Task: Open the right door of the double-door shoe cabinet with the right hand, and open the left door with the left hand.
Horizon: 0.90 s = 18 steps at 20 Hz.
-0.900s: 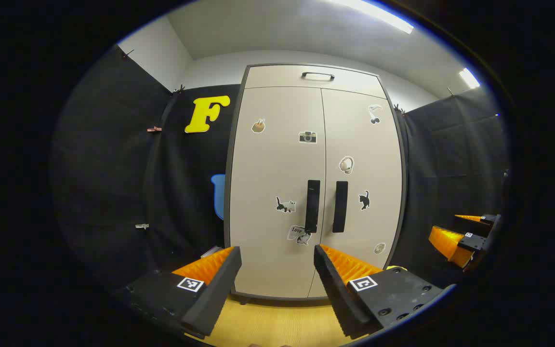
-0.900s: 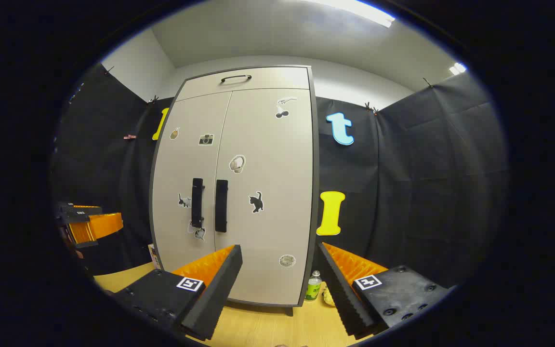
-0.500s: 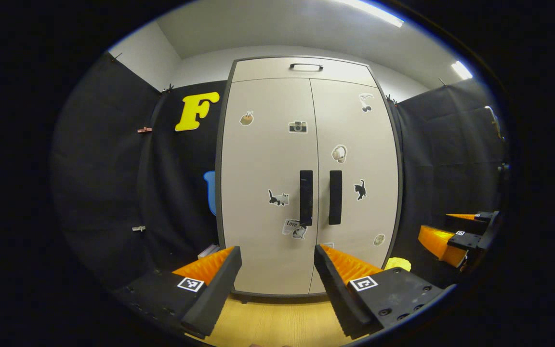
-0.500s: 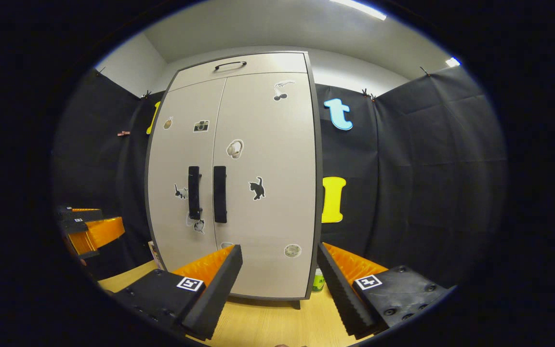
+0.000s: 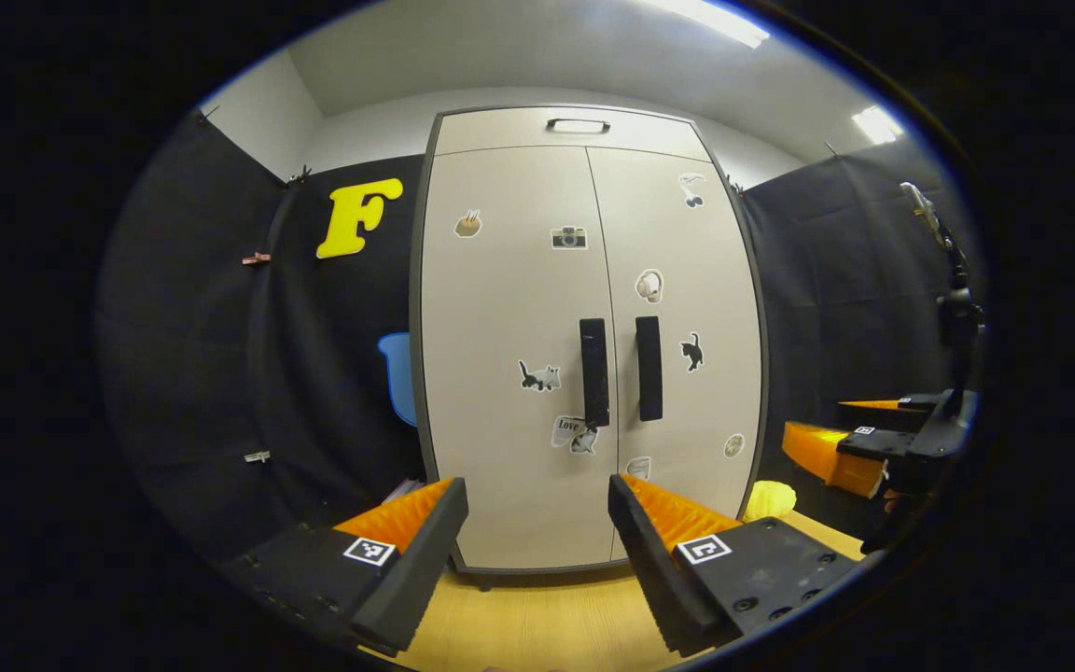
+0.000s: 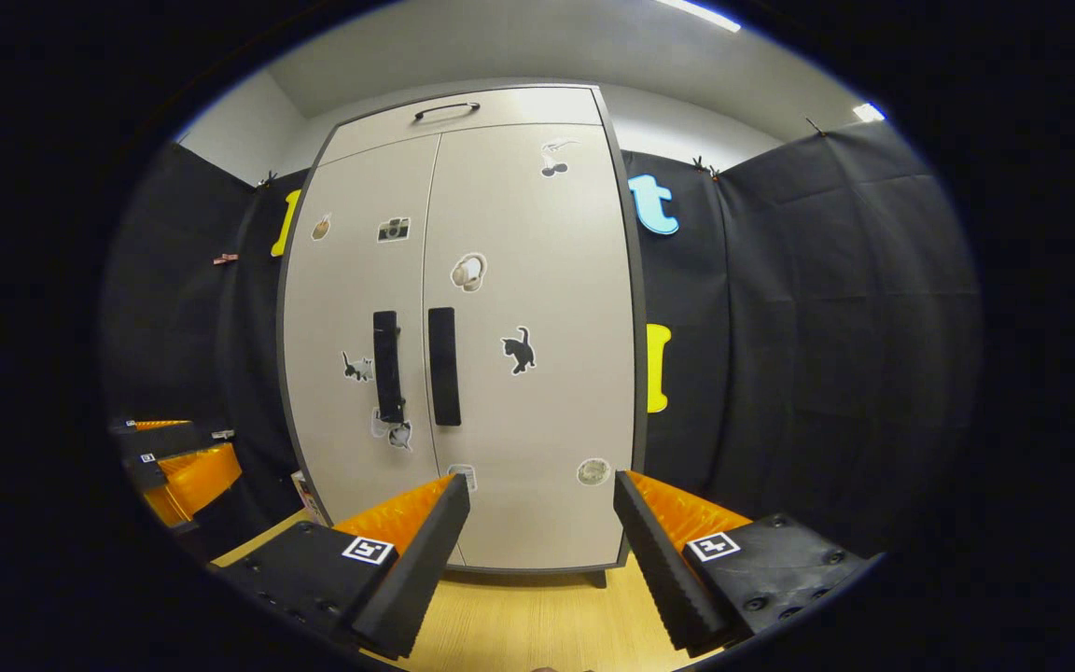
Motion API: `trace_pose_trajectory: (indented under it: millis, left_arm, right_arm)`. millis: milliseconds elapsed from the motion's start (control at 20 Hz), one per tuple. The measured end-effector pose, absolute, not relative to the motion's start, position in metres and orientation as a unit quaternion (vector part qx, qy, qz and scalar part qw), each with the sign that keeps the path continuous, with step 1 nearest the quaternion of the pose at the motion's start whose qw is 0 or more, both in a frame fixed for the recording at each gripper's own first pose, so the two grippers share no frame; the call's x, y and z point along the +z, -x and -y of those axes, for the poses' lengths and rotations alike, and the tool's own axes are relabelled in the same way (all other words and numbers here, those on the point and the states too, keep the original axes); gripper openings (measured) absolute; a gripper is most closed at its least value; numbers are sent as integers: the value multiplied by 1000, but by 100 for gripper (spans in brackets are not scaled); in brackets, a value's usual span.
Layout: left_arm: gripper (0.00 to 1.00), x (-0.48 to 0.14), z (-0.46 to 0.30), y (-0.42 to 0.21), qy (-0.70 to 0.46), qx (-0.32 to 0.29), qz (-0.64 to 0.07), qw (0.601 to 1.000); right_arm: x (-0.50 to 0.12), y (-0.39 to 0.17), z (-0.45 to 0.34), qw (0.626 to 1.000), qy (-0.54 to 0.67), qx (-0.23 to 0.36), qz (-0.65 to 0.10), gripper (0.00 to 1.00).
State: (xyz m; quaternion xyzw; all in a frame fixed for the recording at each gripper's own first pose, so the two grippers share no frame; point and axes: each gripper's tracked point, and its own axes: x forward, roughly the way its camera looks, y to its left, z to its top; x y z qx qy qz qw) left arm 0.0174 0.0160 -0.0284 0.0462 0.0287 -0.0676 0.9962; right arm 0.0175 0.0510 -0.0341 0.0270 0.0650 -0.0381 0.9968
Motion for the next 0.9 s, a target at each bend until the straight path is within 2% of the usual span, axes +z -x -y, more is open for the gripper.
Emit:
trace_pose_trajectory:
  millis: [400, 900]
  left_arm:
    - [94, -33, -29, -21, -30, -63, -35, 997]
    - [94, -35, -40, -21, -9, -58, -33, 998]
  right_arm:
    - [-26, -35, -65, 997, -17, -33, -69, 98]
    - [-1, -106, -89, 995, -31, -27, -88, 98]
